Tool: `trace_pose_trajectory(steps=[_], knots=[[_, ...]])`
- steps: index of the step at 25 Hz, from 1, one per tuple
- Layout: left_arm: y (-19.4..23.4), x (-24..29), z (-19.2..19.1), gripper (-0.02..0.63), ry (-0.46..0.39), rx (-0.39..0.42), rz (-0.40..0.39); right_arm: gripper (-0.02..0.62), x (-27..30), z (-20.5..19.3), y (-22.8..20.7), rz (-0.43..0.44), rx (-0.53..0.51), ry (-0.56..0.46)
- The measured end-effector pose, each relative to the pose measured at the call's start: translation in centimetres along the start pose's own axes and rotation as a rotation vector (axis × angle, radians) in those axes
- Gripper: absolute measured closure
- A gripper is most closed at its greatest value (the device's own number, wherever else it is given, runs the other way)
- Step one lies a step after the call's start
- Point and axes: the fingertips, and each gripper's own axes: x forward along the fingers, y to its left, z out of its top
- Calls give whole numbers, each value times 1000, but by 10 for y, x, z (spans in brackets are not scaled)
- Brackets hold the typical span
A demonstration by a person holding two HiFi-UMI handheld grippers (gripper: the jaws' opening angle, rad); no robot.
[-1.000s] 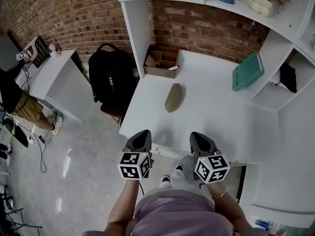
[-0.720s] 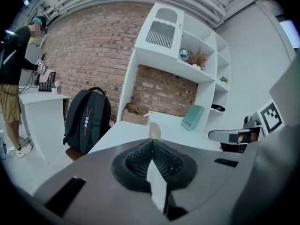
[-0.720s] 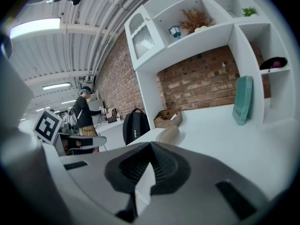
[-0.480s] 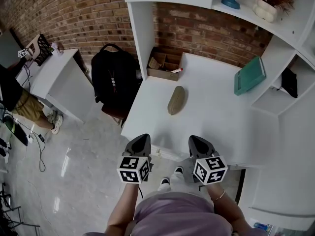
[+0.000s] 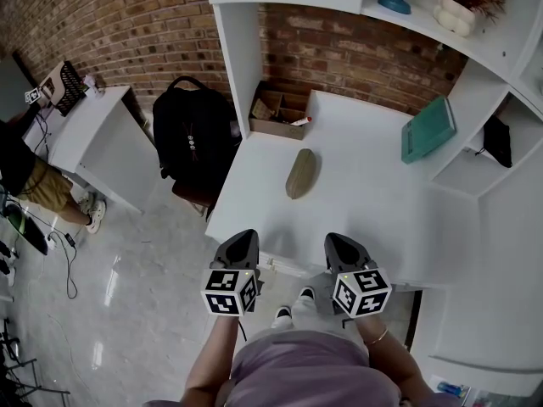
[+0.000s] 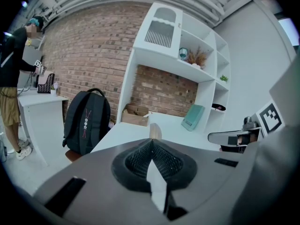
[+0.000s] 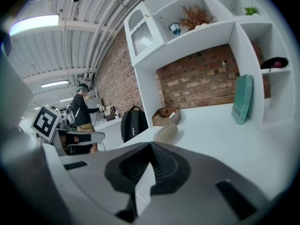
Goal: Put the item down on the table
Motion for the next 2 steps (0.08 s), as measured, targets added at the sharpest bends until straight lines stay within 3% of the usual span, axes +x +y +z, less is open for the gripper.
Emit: trace_pose_trajectory(steps=[2], knots=[[-2,2,-1,606,1,-2,-2,595,0,-2,-1,1,3,3]])
